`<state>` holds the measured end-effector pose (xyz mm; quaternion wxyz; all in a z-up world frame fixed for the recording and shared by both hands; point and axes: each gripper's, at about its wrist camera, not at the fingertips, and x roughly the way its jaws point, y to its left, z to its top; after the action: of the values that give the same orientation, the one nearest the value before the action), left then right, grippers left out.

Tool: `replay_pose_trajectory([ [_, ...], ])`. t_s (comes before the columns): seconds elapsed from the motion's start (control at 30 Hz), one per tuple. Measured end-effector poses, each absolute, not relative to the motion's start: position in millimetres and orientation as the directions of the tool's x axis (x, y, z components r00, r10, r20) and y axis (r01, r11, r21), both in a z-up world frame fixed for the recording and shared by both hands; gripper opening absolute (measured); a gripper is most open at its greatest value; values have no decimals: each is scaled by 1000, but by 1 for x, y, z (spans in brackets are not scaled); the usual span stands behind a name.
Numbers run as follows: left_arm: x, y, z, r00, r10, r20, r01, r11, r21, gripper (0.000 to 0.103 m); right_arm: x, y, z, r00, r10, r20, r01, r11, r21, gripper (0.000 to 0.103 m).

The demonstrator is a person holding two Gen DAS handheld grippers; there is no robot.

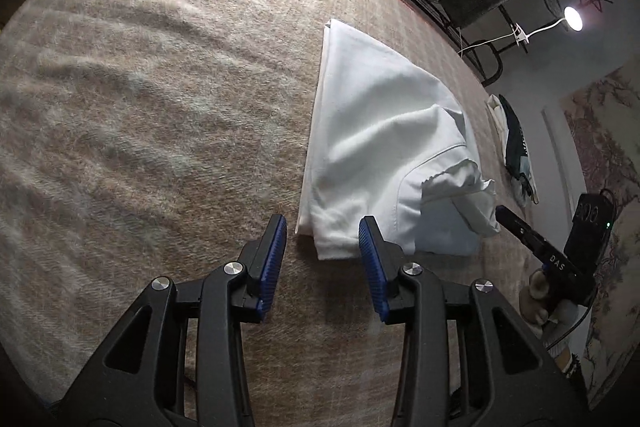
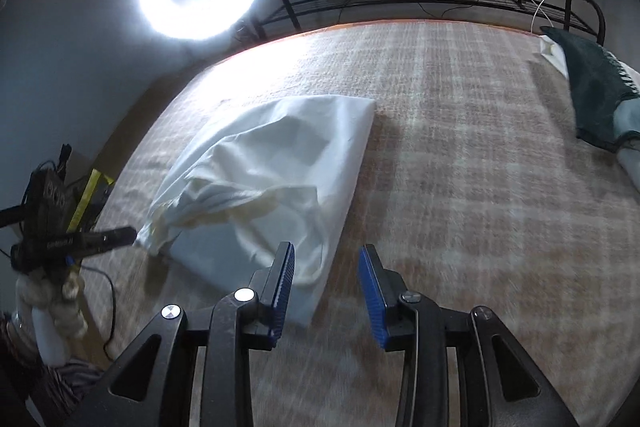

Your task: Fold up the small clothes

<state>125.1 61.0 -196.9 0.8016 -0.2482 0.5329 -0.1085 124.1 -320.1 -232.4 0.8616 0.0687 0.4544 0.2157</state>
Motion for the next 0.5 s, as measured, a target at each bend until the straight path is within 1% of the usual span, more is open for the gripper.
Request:
replay_pose_trajectory([
  [0.03,126,60,-198,407,-430,-806,-89,859,-503,38,128,-315,-234,491,438,-753,-321,894,311,34],
  [0.07,127,59,-198,409,-421,-810,-87,865,-494,29,132,-309,-236,491,434,-755,-339,894,294,26],
  [0.1,129,58,-199,407,-414,-814,-89,869,-486,12,134,-303,-236,490,434,-756,-354,892,282,14],
  [0.13,130,59,-200,405,-412,-816,-89,871,-484,9,134,-297,-237,492,430,-757,-370,890,265,9],
  [0.17,131,59,-200,408,-405,-818,-90,874,-477,9,134,-291,-236,501,421,-756,-384,891,241,3],
  [0.23,132,61,-198,417,-399,-816,-87,876,-473,6,126,-282,-230,536,401,-743,-419,890,178,1],
  [0.3,131,65,-195,432,-388,-815,-85,882,-464,5,113,-274,-219,578,383,-721,-460,882,100,0],
  [0.37,131,71,-192,449,-377,-810,-94,882,-463,5,91,-266,-205,639,342,-688,-502,864,-37,0],
  [0.47,129,79,-192,456,-369,-810,-110,880,-463,5,47,-254,-197,733,295,-613,-560,774,-296,0],
  [0.5,129,80,-193,455,-366,-811,-113,880,-461,5,36,-252,-197,746,294,-598,-570,746,-345,0],
])
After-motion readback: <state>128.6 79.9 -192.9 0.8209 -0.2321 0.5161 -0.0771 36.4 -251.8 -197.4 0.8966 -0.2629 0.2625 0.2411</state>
